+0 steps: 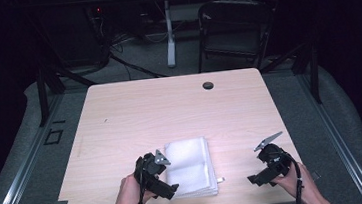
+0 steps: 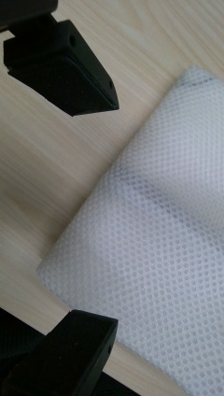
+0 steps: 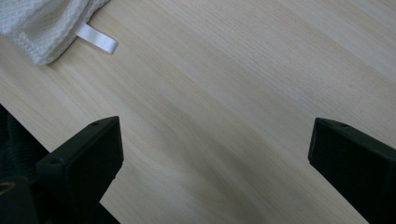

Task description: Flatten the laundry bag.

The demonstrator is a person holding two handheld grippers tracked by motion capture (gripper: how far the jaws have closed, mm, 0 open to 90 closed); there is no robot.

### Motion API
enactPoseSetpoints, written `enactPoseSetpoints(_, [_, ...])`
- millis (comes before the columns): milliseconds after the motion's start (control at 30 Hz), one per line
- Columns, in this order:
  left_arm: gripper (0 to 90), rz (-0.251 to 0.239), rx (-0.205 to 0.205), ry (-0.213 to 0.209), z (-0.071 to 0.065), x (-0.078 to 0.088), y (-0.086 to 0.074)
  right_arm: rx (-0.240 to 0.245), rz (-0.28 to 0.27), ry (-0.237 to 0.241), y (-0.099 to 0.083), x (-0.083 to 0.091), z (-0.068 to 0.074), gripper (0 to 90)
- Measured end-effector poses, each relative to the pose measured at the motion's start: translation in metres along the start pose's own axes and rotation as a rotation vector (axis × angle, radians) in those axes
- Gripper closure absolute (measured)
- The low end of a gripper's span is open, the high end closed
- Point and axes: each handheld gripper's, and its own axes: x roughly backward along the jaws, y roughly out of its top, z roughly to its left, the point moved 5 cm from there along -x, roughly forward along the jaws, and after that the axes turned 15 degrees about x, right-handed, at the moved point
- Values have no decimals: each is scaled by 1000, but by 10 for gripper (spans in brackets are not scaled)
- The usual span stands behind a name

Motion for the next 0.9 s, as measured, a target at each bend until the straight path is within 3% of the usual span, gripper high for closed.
enactPoseSetpoints(567, [2, 46, -103, -50, -33, -23, 9, 4, 13, 15, -1, -2, 1, 38])
enactPoseSetpoints(900, [31, 67, -161, -47, -49, -38, 12, 2, 17, 17, -1, -1, 1, 40])
